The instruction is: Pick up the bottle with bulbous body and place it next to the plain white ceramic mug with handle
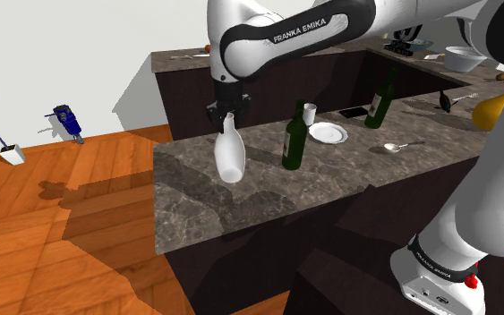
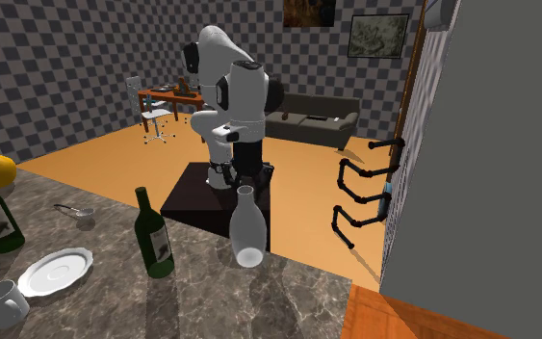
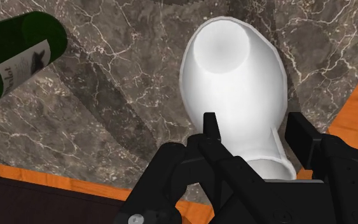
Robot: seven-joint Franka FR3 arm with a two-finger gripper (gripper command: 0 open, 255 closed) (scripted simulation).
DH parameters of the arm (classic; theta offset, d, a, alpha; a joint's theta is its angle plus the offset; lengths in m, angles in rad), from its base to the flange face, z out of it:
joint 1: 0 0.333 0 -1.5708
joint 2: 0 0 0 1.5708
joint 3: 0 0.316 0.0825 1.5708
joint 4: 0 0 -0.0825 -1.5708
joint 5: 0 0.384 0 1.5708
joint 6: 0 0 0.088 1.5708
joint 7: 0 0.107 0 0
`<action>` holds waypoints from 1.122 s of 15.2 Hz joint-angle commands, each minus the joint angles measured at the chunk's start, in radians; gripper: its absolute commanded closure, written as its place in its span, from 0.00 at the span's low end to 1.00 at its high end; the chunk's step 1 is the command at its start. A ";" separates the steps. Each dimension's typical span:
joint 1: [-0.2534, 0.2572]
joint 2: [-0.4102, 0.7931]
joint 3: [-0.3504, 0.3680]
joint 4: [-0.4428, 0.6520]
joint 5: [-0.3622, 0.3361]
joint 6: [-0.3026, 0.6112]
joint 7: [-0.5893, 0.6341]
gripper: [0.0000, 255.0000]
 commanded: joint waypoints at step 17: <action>0.004 -0.019 0.005 0.220 0.016 -0.237 -0.024 1.00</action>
